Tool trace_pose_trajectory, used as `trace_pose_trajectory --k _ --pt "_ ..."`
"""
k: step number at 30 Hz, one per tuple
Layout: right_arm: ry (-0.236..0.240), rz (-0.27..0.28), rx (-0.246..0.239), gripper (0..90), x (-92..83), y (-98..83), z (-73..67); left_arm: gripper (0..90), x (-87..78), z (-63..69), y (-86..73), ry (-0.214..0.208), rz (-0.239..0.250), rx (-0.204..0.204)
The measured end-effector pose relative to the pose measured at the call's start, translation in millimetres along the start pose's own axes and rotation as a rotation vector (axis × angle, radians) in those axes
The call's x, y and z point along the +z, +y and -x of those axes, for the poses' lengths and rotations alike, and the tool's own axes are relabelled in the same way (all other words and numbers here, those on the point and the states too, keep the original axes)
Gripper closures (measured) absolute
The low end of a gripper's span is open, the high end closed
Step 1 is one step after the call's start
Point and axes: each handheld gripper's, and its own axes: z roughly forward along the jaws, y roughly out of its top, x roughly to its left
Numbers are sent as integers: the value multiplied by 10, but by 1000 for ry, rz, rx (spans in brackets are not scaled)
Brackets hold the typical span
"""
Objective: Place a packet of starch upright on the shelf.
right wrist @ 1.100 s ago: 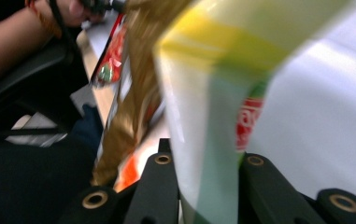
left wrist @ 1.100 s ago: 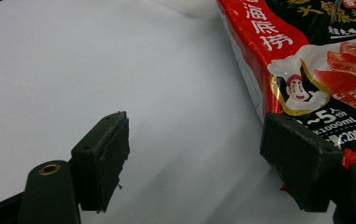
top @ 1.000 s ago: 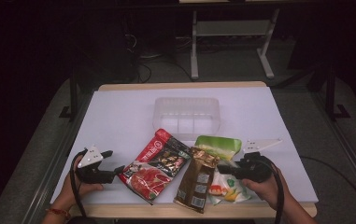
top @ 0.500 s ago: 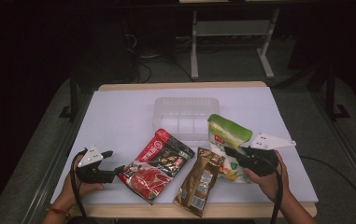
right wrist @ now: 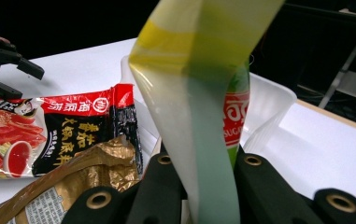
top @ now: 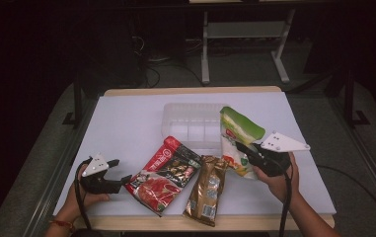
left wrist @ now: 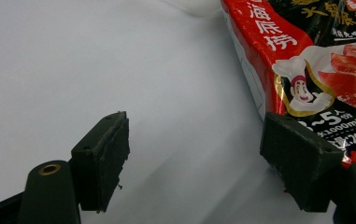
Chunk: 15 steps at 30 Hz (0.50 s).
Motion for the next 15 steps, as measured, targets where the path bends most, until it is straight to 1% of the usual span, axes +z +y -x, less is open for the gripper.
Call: trace_pose_trajectory --k 3,6,7,10,11,15 --pt "-17 10 -5 842 41 22 10 230 2 1 0 1 0 -1" --pt "-22 21 -12 842 58 22 16 230 1 2 1 1 -1 -2" --pt "-29 23 -5 842 61 24 17 229 2 2 1 1 -2 -2" --pt "-54 43 -7 843 51 40 40 230 4 -2 -1 1 -1 -3" --pt "-54 43 -7 843 51 40 40 230 6 -4 -1 1 -3 -3" --pt "-73 73 -14 842 77 79 46 230 7 -1 1 2 -4 -3"
